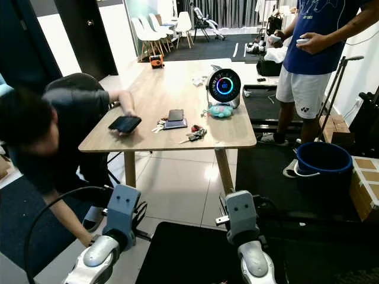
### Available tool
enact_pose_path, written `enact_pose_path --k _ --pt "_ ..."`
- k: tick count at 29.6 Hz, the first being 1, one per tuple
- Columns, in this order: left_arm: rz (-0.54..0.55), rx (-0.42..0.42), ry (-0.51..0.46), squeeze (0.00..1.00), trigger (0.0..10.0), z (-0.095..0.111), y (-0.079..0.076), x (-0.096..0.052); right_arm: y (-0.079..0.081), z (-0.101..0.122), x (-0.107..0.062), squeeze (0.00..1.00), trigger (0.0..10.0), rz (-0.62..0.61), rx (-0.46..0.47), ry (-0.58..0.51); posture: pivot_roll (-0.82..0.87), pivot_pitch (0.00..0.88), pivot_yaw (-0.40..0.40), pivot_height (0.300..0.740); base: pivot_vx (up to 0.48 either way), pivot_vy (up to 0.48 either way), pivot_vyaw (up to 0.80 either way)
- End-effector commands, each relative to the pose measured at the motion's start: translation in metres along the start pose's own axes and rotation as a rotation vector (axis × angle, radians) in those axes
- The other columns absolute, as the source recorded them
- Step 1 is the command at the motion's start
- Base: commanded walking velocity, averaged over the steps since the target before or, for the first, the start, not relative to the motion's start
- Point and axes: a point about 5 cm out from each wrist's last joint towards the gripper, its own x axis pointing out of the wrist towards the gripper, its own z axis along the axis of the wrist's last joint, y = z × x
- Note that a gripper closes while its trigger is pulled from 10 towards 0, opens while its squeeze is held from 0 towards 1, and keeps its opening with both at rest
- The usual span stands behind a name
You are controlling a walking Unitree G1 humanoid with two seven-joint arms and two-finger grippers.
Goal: Hang keys on a hook
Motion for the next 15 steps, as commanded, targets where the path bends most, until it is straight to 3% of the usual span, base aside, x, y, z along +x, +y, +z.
enact_pose_path --k 1,15 --pt "-0.003 -0.004 0.016 0.0 10.0 -0.0047 -0.0002 0.0008 0.0032 -0.0043 -0.003 0.0 10.0 0.006 0.005 0.015 0.04 0.097 0.099 0.74 0.0 0.0 0.0" --pt "-0.014 -0.003 0.018 0.0 10.0 -0.0052 -0.0025 0.0021 0.0 -0.0055 -0.0054 0.0 10.0 -0.006 0.002 0.02 0.03 0.093 0.102 0.74 0.0 0.0 0.0"
